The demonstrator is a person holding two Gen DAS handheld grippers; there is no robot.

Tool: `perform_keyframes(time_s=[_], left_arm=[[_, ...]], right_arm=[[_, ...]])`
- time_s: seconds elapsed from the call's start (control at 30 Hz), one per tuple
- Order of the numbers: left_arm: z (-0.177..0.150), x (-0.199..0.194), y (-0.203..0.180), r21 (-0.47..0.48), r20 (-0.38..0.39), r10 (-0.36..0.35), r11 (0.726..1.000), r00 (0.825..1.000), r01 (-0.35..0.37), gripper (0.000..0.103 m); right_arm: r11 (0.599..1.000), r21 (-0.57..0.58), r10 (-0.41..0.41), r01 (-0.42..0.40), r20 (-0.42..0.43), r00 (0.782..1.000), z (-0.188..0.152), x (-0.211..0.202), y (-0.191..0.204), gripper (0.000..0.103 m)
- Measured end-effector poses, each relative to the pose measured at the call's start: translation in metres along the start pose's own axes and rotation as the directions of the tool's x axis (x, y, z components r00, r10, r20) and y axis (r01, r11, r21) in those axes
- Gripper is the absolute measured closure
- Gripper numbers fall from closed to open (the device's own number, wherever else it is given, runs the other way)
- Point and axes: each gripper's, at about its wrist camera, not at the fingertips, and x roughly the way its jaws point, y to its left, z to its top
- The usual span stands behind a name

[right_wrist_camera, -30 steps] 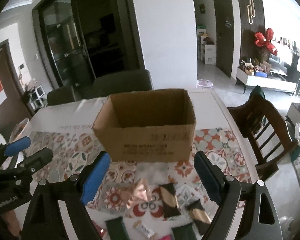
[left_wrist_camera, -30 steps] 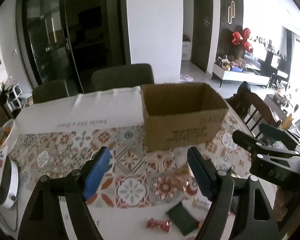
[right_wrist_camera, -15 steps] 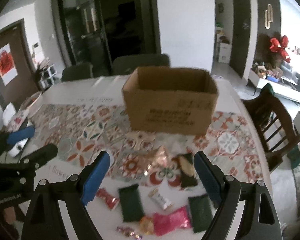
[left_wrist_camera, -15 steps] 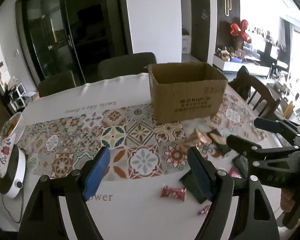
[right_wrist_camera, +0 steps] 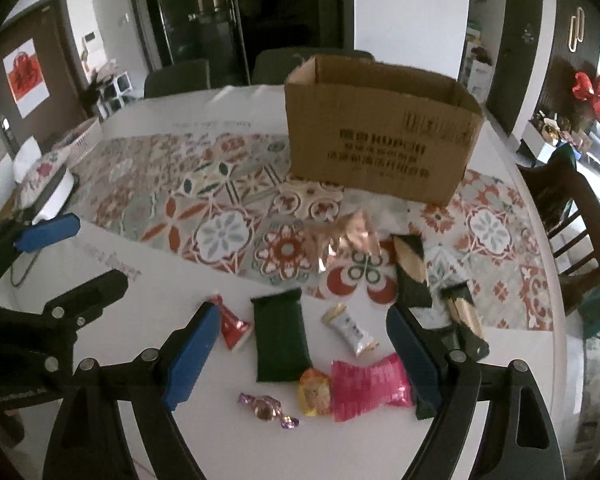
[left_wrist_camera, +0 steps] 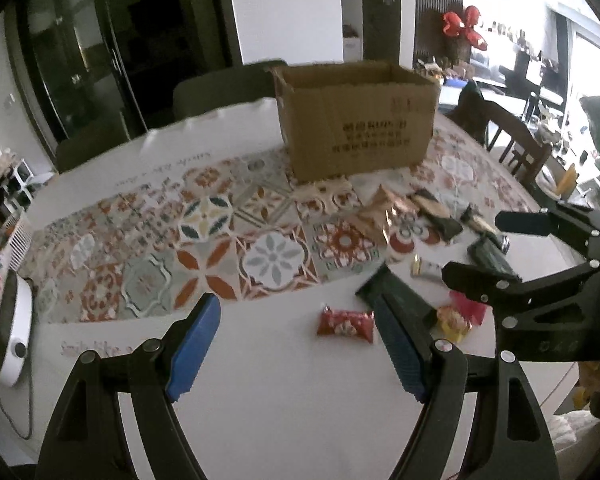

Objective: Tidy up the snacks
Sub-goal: 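Withdraw the left gripper from the box back toward the snacks, then grasp the red biscuit with the left gripper while the right gripper grasps the dark green pack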

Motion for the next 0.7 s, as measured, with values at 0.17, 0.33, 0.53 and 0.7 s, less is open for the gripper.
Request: perform_keyframes(time_s=[0.17,0.33,0.53,0.7], left_arm=[[-0.013,0.018,-0.007,0.035,-0.031,-0.038,0.999,0.999,0.039,0.024],[-0.019,0.036,-0.012,0.043,-0.073,-0.087,0.995,0.994,0.090,0.024],[-0.022,0.062,-0.014,0.027,-0.122,-0.135,0.990,0.983,0.139,0.025],[-0.023,0.076,-0.014,0.035,-0.139,-0.144,0.988,0.980,0.150,0.025]], right_arm=[[0.999,-0.040,0.002,-0.004,-0.046,0.999,-0.007,0.015,0.001,0.018],[0.997,-0.054,0.039,-0.047,-0.128,0.991,-0.014,0.039,0.001,0.027],[0.995,-0.059,0.070,-0.082,-0.187,0.980,-0.017,0.062,0.002,0.035],[0.994,-0.072,0.069,-0.087,-0.223,0.972,-0.016,0.078,0.002,0.039]])
